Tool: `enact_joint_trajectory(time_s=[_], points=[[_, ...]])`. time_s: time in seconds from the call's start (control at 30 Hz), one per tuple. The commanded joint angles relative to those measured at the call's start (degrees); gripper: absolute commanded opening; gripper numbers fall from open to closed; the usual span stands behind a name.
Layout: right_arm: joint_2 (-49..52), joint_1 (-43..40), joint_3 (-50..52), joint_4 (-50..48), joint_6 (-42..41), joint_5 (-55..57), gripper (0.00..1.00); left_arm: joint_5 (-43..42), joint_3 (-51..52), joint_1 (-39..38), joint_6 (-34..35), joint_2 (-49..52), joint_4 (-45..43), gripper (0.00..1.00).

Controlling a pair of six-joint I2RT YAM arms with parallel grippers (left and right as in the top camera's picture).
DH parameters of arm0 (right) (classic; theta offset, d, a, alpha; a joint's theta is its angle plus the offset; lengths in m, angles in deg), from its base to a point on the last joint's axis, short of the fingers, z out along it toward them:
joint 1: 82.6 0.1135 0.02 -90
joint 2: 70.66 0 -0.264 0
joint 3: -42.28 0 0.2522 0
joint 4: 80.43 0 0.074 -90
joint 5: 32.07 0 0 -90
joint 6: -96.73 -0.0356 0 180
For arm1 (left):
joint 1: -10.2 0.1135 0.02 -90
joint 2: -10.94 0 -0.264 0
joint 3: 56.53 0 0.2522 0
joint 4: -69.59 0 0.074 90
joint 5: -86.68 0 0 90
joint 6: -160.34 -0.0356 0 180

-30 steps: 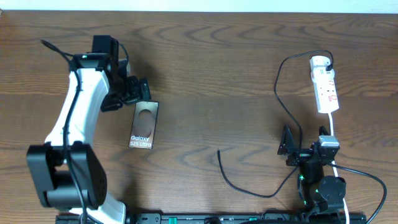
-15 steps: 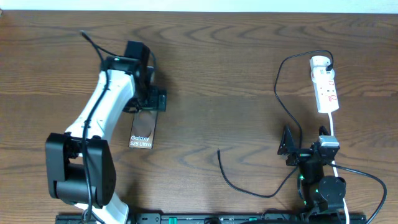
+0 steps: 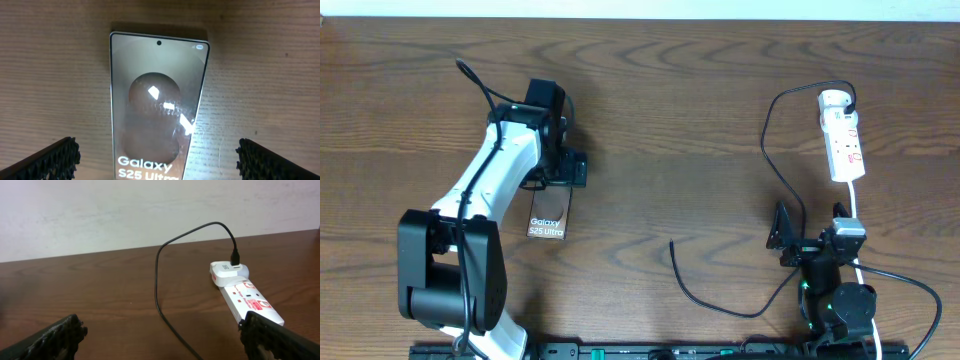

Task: Plug charger to phone and switch on socket
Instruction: 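Move the left gripper forward over the silver phone and lower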

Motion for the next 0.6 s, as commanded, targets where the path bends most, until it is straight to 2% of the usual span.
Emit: enact_joint_trajectory(time_s=[0.0,0.57], points=[[-0.15,0.2,0.07,0.11,0.81,0.52,0.99,0.04,1.97,0.31,1.64,-0.15,-0.87,0.99],[-0.15,0.2,0.07,0.11,0.79,0.52,0.99,0.02,8.81,0.28,1.62,-0.15,-7.89,0.99]])
